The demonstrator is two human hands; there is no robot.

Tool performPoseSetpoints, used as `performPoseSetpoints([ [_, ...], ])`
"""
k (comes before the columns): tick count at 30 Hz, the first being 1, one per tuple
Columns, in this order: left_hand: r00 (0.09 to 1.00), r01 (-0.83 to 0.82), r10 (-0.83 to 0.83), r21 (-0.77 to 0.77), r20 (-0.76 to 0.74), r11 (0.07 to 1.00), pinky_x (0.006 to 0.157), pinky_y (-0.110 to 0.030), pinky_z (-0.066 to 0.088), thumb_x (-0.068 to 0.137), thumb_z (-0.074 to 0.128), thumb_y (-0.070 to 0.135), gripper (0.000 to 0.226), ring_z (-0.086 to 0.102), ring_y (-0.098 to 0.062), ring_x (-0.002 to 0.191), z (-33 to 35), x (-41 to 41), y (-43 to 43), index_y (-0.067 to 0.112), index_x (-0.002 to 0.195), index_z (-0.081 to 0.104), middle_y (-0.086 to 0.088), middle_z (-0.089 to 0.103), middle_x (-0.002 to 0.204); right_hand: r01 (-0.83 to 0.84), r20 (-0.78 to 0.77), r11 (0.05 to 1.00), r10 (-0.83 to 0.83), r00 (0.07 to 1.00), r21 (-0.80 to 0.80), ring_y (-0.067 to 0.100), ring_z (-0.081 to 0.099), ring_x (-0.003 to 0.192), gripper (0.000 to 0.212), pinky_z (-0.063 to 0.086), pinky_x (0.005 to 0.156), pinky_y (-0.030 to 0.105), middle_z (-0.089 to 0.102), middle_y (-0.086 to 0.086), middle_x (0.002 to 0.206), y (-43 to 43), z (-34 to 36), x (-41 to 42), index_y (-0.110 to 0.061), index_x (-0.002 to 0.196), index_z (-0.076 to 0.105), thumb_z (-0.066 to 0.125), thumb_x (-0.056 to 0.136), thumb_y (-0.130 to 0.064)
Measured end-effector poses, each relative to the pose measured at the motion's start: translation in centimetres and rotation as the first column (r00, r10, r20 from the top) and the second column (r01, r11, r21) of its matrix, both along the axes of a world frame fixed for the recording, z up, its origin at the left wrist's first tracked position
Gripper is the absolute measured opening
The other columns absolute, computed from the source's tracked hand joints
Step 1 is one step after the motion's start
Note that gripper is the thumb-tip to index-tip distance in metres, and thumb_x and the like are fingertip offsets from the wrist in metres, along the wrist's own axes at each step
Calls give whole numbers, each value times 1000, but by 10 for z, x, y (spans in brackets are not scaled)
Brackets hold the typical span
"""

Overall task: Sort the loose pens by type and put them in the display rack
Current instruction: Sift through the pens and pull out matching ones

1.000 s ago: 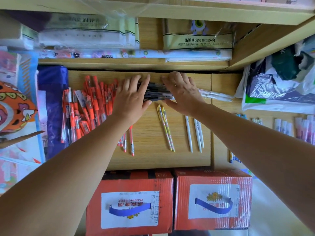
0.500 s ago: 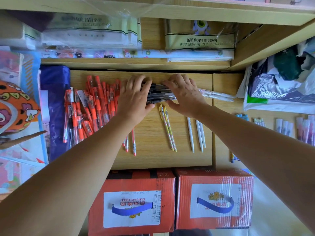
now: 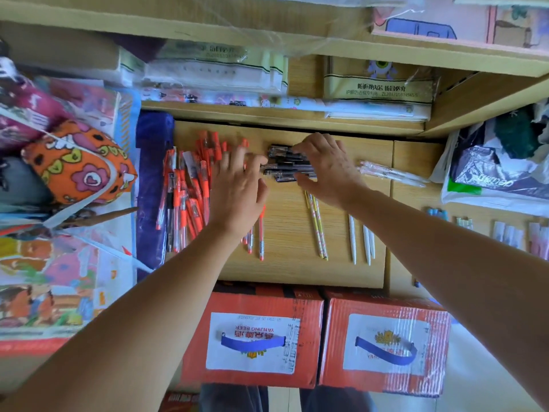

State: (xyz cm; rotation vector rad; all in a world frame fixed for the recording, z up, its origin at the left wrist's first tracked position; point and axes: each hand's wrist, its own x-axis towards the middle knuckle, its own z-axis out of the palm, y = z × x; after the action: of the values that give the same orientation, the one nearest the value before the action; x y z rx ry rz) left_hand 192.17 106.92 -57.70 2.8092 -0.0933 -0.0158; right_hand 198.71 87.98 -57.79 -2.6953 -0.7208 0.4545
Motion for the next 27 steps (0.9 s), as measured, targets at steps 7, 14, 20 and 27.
performPoseSetpoints([
  [7, 915, -394, 375, -123, -151, 911, 73, -40, 48, 80, 62, 9, 22, 56, -30, 93, 13, -61, 44, 9, 101, 59, -13, 56, 104, -34, -221, 986, 71, 973, 164, 24, 62, 86, 40, 54, 73, 42, 52, 7, 123, 73, 13, -33, -19, 131, 52, 58, 92, -23],
  [14, 809, -533, 489, -59, -326, 844, 71, -44, 48, 84, 63, 16, 44, 58, -37, 94, 8, -107, 66, 7, 125, 49, -17, 48, 116, -183, -306, 981, 154, 939, -67, 26, 53, 112, 54, 52, 79, 35, 35, 4, 137, 101, 1, -66, -31, 143, 38, 57, 93, -27],
  [20, 802, -531, 475, -69, -363, 844, 70, -41, 47, 88, 59, 15, 37, 57, -34, 95, 4, -126, 78, 10, 123, 49, -17, 49, 116, -110, -243, 993, 97, 965, -40, 24, 57, 96, 47, 51, 71, 32, 43, 4, 127, 105, 0, -73, -29, 136, 47, 58, 91, -22],
  [27, 825, -465, 375, -131, -423, 876, 60, -30, 40, 90, 57, 15, 41, 60, -30, 82, 2, -125, 81, 21, 130, 47, -13, 46, 117, -236, -203, 969, 216, 955, -79, 22, 51, 111, 50, 54, 77, 36, 34, 5, 133, 135, -3, -80, -29, 140, 41, 55, 92, -25],
])
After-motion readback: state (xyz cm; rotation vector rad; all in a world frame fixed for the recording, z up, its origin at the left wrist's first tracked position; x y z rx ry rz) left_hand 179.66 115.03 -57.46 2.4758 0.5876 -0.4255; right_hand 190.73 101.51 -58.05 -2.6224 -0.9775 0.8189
